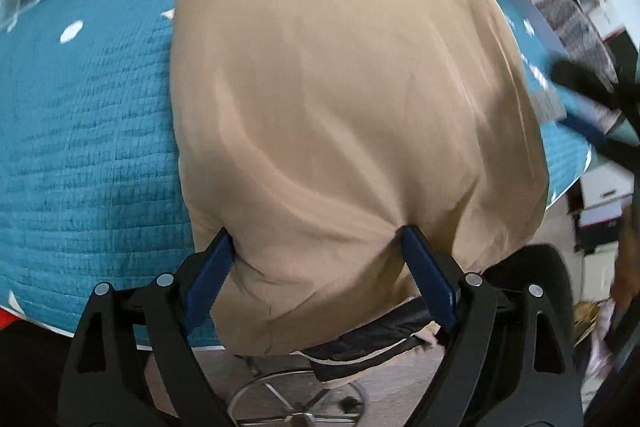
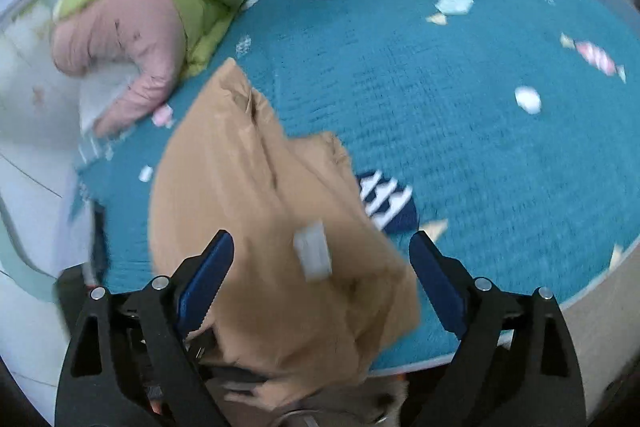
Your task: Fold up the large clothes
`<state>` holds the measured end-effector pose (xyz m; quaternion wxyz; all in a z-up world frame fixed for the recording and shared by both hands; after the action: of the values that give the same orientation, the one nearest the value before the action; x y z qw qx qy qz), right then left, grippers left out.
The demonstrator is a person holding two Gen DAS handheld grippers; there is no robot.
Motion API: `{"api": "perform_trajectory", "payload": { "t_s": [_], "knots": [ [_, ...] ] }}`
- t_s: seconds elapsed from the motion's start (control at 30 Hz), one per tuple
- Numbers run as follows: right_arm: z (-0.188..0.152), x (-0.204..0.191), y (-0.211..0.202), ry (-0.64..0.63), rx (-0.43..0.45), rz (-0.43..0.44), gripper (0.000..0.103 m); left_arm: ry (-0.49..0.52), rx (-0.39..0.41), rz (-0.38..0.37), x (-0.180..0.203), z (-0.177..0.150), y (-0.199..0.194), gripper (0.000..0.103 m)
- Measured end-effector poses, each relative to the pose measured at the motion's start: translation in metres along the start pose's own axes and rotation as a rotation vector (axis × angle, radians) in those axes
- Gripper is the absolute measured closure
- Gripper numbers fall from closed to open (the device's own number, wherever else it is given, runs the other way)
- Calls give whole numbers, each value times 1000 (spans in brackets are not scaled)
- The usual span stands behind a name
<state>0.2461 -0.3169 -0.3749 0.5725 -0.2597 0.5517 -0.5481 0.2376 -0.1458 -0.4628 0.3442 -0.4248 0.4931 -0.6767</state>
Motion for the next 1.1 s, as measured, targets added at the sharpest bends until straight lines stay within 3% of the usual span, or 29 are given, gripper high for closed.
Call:
{"api": "perform_trajectory", "payload": {
  "t_s": [0.07,0.13,0.2,0.33,0.43,0.5,0.63,0.87,0.93,1.1],
  "knots": [
    [1,16,19,30,-47,-8,17,26,-2,21,5,0,4,19],
    [-8,21,44,29,-162,63,16,42,-5,27,7,-1,7,19],
    [-15,29,57,66,-206,150,16,44,-4,9,7,-4,7,18],
    [-37,54,85,102,-323,220,11,27,-5,-70,-3,-2,-4,17],
    [-46,76,90,162,-332,252,11,-2,58,-159,-13,3,-28,17],
    [-52,82,89,178,-319,290,11,-86,89,-179,-35,9,-40,17],
    [-58,83,78,204,-330,349,11,-213,30,-195,-73,14,-22,17],
    [-72,78,71,279,-404,519,9,-232,-10,-219,-75,26,-1,17],
    [-82,78,74,256,-438,515,9,-225,-15,-222,-74,30,-1,17],
    [-88,71,81,176,-416,473,6,-237,-19,-285,-63,28,4,17]
  ]
}}
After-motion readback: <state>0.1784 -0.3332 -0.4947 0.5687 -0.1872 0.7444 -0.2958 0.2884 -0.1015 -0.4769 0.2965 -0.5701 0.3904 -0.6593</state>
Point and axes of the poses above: each gripper's, at about its wrist camera, not at the fingertips, and y roughly the way its jaws point, x to its right, z to its top, the point moved 10 cm from there along y, roughly the way its jaws point, and after that the axes turned 9 degrees about -x, right-handed, at the moved point
